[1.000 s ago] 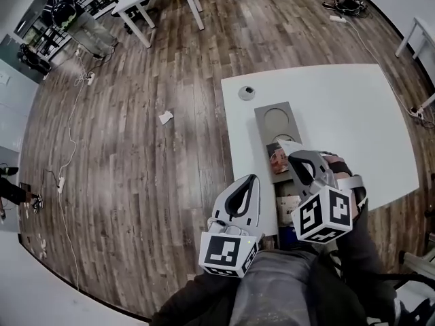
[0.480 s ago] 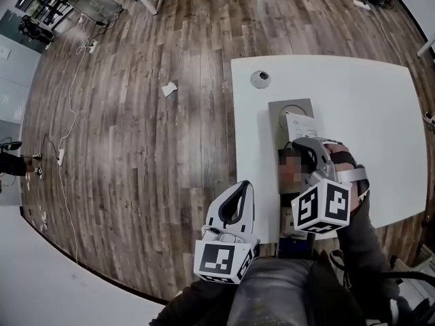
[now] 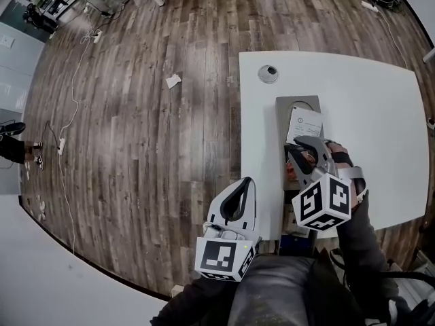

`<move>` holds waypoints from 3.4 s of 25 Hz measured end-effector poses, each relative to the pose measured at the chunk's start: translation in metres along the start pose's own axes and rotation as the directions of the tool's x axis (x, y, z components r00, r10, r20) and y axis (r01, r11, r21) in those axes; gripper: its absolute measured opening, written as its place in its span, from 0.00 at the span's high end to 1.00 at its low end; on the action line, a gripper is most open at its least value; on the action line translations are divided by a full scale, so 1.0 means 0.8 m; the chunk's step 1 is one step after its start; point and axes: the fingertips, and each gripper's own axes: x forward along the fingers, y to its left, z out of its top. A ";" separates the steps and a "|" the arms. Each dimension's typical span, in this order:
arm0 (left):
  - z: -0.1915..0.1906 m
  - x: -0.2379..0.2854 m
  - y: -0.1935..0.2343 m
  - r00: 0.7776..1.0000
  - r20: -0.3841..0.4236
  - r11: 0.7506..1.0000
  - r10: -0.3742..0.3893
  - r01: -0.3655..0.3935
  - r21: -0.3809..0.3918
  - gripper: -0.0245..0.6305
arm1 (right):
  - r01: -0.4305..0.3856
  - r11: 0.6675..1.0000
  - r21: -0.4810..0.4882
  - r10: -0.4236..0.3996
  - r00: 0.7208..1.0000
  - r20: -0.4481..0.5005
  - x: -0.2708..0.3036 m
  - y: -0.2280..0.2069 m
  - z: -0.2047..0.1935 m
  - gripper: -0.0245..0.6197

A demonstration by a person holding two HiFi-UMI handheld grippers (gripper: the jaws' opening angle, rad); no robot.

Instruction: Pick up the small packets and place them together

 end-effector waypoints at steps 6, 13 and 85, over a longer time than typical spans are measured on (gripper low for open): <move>0.010 -0.012 -0.004 0.999 0.038 1.000 -0.014 0.013 0.013 0.96 | 0.040 0.999 0.022 -0.041 0.999 0.019 -0.017 -0.002 0.010 0.84; 0.042 -0.040 -0.026 0.988 0.126 0.994 -0.094 0.087 0.061 0.96 | 0.131 0.990 0.060 -0.133 0.991 0.024 -0.071 0.003 0.022 0.84; 0.039 -0.073 -0.089 0.953 0.112 0.955 -0.281 0.266 0.133 0.96 | 0.067 0.974 0.216 -0.048 0.995 -0.091 -0.115 0.101 -0.024 0.78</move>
